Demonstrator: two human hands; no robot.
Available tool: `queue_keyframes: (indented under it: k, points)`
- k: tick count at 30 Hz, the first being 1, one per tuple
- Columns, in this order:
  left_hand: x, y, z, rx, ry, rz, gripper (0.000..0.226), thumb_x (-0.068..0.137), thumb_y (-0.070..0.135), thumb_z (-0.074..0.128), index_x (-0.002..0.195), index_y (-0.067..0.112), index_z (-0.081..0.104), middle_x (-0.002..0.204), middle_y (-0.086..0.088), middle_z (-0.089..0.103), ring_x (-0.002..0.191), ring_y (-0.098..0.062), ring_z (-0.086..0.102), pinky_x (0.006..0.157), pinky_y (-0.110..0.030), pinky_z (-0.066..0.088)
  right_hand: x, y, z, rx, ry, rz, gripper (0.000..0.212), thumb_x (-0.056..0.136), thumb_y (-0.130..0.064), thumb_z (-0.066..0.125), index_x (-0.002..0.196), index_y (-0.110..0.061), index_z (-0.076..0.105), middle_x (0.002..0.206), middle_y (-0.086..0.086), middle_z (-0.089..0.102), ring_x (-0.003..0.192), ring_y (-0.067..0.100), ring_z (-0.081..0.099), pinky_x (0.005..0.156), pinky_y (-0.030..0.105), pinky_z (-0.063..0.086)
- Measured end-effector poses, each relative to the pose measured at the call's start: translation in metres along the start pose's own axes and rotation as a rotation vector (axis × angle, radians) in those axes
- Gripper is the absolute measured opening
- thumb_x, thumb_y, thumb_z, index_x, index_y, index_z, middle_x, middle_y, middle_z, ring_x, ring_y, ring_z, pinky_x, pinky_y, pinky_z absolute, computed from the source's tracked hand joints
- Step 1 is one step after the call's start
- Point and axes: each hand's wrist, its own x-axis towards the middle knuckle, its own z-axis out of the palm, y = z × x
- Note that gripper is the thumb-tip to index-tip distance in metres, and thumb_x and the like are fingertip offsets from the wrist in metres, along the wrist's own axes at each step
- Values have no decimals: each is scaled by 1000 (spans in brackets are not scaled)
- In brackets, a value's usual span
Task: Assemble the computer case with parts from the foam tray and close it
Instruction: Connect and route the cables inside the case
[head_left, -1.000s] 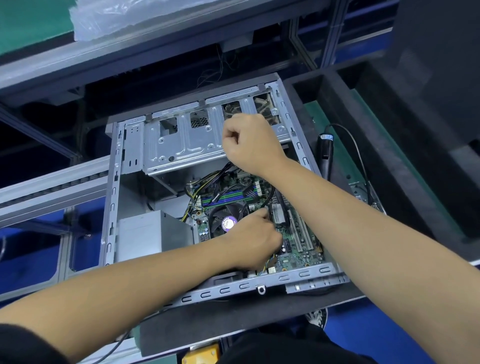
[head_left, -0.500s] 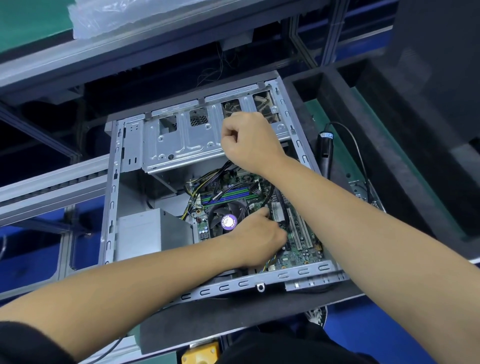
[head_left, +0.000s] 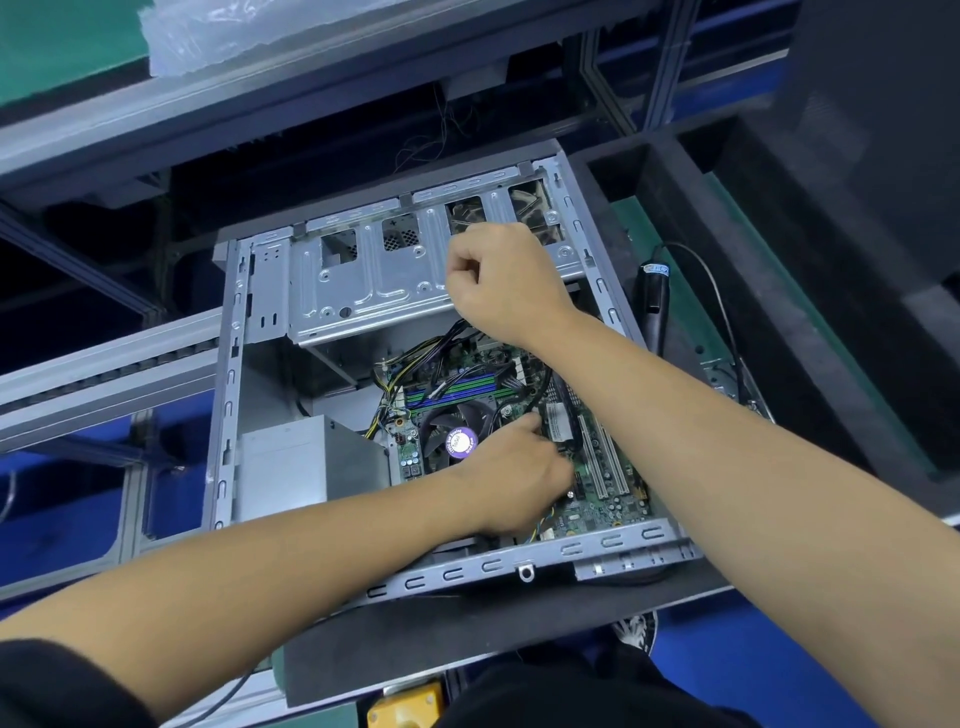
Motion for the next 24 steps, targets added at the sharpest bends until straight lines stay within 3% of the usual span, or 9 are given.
queue_keyframes:
  k: [2, 6, 12, 17, 21, 24]
  points:
    - [-1, -1, -2, -3, -8, -6, 6, 76, 13, 54, 71, 17, 54, 71, -6, 60, 69, -24, 55, 73, -31, 16, 0, 0, 0, -1, 1, 1, 15, 77, -2, 48, 66, -8, 57, 69, 0, 55, 69, 24, 56, 62, 34, 50]
    - [-1, -2, -2, 12, 1, -38, 10, 81, 23, 57, 75, 17, 62, 71, -4, 63, 65, -23, 52, 73, -30, 16, 1, 1, 1, -5, 2, 5, 15, 77, -2, 48, 66, -8, 56, 69, 0, 55, 69, 25, 56, 61, 33, 49]
    - [1, -1, -4, 8, -23, -30, 8, 74, 10, 54, 71, 17, 57, 69, -6, 62, 66, -24, 55, 76, -32, 18, 1, 0, 0, -2, 0, 1, 16, 76, -2, 47, 65, -9, 55, 66, -2, 52, 68, 24, 57, 61, 36, 52]
    - [1, -2, -3, 2, -28, -17, 15, 72, 8, 55, 65, 18, 45, 67, -7, 61, 58, -23, 43, 73, -33, 13, 1, 0, 0, -15, -1, -3, 15, 77, -3, 48, 68, -5, 59, 69, 2, 57, 69, 25, 57, 62, 38, 53]
    - [4, -2, -1, 2, -23, 0, 21, 73, 7, 55, 64, 19, 41, 71, -9, 64, 64, -24, 57, 77, -33, 23, 0, 0, 0, -16, -6, -1, 15, 77, -4, 48, 66, -8, 57, 67, -1, 54, 69, 25, 57, 63, 37, 52]
    - [5, -1, 0, -10, -10, 6, 23, 72, 6, 56, 63, 19, 39, 69, -8, 63, 64, -24, 57, 75, -33, 21, 0, -2, -1, -18, -17, 4, 16, 77, -3, 49, 65, -10, 55, 67, -2, 53, 70, 26, 57, 64, 37, 53]
